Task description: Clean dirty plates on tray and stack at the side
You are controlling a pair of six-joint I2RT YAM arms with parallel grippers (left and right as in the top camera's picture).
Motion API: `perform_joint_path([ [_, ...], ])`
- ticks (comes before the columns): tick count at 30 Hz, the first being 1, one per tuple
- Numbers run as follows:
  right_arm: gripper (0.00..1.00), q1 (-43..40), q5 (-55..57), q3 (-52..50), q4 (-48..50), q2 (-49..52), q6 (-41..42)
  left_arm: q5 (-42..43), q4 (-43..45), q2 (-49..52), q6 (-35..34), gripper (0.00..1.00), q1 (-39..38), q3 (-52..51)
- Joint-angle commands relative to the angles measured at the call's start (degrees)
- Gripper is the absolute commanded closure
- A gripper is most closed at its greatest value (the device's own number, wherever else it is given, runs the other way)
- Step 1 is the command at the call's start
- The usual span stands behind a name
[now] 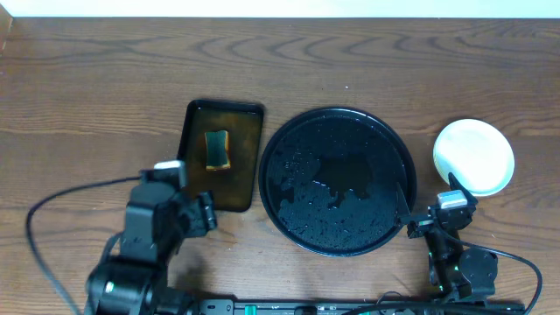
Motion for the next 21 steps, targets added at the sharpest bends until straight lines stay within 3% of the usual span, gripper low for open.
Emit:
perform_joint_path([
  [1, 0.01, 0.4, 0.3, -0.1, -0.2, -0.2, -0.7, -0.4, 2.4, -6.3, -0.7, 0.22, 4.1, -4.6],
  [7, 0.01, 0.4, 0.3, -0.1, -0.2, -0.2, -0.7, -0.4, 12.0, -16.7, -0.7, 0.22, 7.4, -15.6],
  [19, 0.01, 0.4, 0.3, -0.1, -0.2, -0.2, -0.7, -0.5, 43.1, -33.1, -0.4, 0.22, 8.4, -38.9],
  [21, 0.01, 0.4, 0.3, -0.1, -0.2, -0.2, -0.7, -0.7, 44.9, -34.9, 0.8, 0.22, 8.8, -39.7],
])
